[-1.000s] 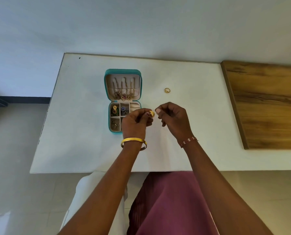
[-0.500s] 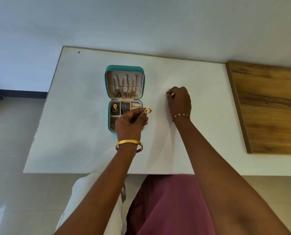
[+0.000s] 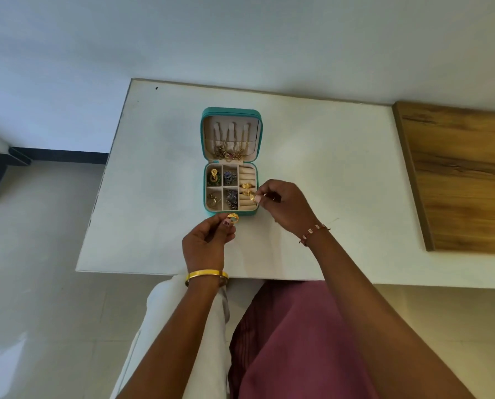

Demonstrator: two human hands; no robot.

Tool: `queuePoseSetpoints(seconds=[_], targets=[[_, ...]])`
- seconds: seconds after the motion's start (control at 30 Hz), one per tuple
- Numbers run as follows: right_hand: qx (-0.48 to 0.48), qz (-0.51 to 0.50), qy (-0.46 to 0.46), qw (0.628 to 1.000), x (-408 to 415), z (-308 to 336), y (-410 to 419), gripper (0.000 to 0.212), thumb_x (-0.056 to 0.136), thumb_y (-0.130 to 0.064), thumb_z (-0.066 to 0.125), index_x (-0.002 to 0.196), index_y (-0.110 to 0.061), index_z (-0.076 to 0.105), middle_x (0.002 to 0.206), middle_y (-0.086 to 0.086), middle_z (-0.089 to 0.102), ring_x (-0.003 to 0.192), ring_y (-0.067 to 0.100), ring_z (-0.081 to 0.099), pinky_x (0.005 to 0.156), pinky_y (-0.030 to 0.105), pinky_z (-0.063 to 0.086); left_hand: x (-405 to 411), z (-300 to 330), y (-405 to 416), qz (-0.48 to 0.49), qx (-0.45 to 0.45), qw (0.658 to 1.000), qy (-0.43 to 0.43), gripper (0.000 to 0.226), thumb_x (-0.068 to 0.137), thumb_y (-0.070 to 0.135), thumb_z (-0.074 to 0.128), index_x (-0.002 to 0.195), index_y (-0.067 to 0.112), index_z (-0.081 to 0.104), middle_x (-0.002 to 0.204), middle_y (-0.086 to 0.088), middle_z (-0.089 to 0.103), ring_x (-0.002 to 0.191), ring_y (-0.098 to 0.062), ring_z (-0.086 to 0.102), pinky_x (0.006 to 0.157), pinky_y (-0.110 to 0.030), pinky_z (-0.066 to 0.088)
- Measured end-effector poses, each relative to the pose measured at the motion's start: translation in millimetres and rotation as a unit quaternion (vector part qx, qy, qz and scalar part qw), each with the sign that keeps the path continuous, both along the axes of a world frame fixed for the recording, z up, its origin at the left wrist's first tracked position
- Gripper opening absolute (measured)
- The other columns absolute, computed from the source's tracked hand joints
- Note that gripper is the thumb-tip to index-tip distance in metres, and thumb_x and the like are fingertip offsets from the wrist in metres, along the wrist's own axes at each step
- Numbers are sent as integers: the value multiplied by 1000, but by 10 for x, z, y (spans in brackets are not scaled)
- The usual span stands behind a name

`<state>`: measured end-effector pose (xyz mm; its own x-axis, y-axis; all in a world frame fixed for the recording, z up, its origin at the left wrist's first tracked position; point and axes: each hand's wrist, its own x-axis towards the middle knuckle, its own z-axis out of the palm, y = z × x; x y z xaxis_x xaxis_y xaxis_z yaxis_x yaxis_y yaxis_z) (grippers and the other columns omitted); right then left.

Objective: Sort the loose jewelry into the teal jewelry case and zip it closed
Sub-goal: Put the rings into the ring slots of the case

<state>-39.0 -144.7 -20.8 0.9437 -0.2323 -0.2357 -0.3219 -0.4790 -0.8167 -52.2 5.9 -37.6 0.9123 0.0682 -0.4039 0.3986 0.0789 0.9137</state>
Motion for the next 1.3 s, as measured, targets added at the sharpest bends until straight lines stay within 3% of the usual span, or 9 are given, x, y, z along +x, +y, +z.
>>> queuePoseSetpoints(seconds=[0.1,0.3,0.43,0.5,0.63,0.73,0.93,1.1,1.3], targets=[[-71,66,43,994,53,52,39,11,87,-10,57,92,-3,63,70,-5,51,61,5,43,51,0,32,48,-47,25,-7,-2,1000,0,26,81,-2,59,105,8,61,89,-11,64,57,-1,64,62,-15,55],[-86,108,70,988,194,130,32,10,86,-5,58,90,2,64,59,-14,42,53,-1,37,47,0,31,91,-105,42,4,-21,1000,22,27,82,-1,58,109,1,61,93,-14,64,57,-2,64,62,-14,55],[-88,145,100,980,272,133,42,12,85,-4,59,91,4,64,76,0,55,68,9,48,54,6,32,97,-115,45,7,-31,999,25,27,81,0,59,108,6,60,93,-11,64,55,-1,64,61,-14,55],[-85,162,115,976,324,154,30,13,85,-4,59,91,5,65,74,0,54,71,13,48,56,9,33,95,-123,49,1,-27,999,24,27,81,1,59,107,8,60,93,-12,64,55,-1,64,61,-14,55],[-91,191,156,965,420,253,15,17,87,-4,57,97,6,65,64,-7,50,53,0,46,43,0,32,98,-128,48,0,-16,999,30,26,81,1,60,108,2,62,94,-10,65,55,0,64,61,-14,55],[-106,206,160,960,465,275,17,17,87,-5,58,98,6,65,63,-9,47,53,2,43,42,1,32,101,-130,47,-3,-13,1000,27,27,81,1,60,108,1,62,93,-10,65,55,0,64,61,-13,55],[-98,135,89,982,414,180,-14,12,81,-9,66,88,1,67,61,-11,49,56,2,43,51,6,32,96,-140,47,-4,-9,1000,25,24,81,3,61,105,7,63,91,-9,65,55,0,64,62,-14,55],[-68,59,52,995,284,114,26,7,78,-5,68,82,-5,63,56,-10,45,51,3,39,46,1,32,98,-156,52,-8,-9,1000,26,24,81,3,61,104,7,63,92,-10,66,56,-1,64,63,-15,56],[-78,-1,13,997,169,23,79,16,77,-7,69,76,-13,55,58,-11,46,54,3,41,49,3,33,91,-138,47,-10,0,1000,24,24,81,4,61,106,7,63,91,-9,66,55,0,64,62,-13,55]])
